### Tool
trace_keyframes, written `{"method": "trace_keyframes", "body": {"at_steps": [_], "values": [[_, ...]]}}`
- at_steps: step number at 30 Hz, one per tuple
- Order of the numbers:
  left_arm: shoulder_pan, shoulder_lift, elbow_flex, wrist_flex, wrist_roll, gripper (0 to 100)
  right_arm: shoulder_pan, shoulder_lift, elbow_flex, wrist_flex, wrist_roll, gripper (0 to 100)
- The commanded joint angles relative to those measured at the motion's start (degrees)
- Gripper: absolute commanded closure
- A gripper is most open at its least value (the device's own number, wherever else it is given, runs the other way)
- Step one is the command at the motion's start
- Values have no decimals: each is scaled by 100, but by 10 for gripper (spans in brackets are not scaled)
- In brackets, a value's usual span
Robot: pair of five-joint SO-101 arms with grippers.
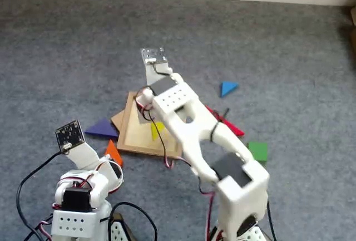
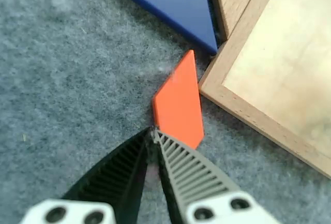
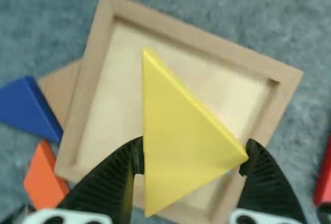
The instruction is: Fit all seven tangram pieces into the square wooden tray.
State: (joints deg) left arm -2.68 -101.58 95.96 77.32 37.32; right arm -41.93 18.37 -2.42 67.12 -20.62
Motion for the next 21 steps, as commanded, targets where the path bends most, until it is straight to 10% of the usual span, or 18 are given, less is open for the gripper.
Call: {"method": "trace_keyframes", "body": {"at_steps": [1,21], "values": [[110,-303,127,202,-9,994,-127,391,-963,40,-369,793],[110,-303,127,202,-9,994,-66,567,-2545,2571,615,680]]}}
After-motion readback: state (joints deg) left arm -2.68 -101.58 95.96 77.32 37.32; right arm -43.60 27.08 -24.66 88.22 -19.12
